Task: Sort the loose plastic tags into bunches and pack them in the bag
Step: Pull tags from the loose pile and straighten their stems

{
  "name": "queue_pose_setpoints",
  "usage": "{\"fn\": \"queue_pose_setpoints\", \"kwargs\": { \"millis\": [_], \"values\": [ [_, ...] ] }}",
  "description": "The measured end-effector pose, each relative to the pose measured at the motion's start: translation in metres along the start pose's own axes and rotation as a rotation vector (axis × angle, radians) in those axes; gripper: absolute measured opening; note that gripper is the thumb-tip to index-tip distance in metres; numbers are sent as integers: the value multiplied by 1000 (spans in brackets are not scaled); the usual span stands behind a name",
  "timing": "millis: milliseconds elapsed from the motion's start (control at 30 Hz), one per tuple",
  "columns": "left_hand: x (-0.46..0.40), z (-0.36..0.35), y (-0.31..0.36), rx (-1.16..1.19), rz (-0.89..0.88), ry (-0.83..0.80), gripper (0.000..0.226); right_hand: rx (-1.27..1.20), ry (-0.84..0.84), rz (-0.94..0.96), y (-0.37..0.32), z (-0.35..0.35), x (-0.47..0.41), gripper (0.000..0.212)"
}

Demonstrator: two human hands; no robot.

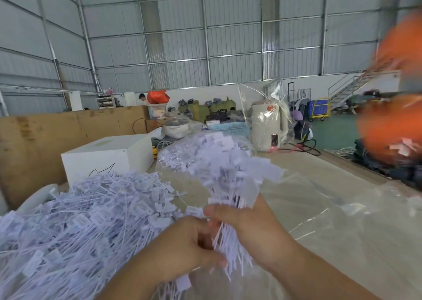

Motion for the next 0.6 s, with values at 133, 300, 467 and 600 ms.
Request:
{"fn": "queue_pose_setpoints", "kwargs": {
  "millis": [133, 300, 467, 600],
  "values": [
    [0, 5, 7, 15, 1, 57, 26, -17, 59, 49, -7, 6, -5, 14],
    [-1, 1, 8, -234, 10, 106, 33, 1, 23, 167, -18, 4, -3, 13],
    [-6, -16, 0, 77, 101, 8, 11, 65, -37, 130, -12, 0, -5, 13],
    [-7, -18, -4, -46, 105, -57, 14, 119, -98, 51, 10, -3, -2, 23]
  ]
}}
Point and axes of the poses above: each hand's wrist, its own x-axis away from the middle knuckle, its own z-axis out of the back of the hand, y = z × x, the point moved 5 cm from there along -x, towards the middle knuckle
